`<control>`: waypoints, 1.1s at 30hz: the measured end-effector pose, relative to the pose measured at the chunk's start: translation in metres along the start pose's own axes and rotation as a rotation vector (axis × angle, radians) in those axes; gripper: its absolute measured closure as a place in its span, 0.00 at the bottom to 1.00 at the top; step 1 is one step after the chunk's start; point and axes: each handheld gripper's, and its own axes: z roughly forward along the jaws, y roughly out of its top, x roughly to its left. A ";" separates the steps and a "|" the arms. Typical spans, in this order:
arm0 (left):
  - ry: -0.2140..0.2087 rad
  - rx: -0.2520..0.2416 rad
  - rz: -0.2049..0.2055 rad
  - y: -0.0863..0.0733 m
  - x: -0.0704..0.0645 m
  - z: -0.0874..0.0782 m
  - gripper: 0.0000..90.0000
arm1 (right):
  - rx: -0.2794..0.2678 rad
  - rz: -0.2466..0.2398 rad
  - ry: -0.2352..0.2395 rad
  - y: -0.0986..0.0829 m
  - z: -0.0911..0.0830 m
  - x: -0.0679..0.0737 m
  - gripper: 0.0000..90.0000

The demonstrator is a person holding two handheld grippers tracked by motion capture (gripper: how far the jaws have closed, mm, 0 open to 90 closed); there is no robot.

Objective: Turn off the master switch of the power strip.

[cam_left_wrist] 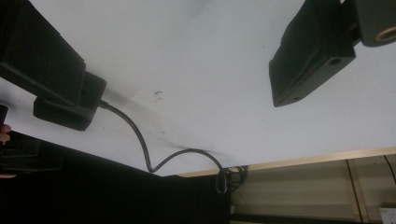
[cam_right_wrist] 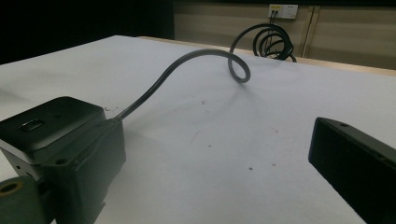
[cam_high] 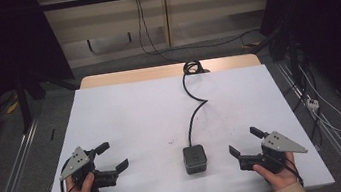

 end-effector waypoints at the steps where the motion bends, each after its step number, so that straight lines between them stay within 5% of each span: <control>1: 0.000 0.000 -0.002 0.000 0.000 0.000 0.04 | 0.000 -0.004 0.002 0.001 0.001 0.001 0.05; 33: 0.000 0.004 0.006 0.000 -0.001 0.000 0.04 | 0.023 -0.030 0.056 0.014 0.020 0.013 0.07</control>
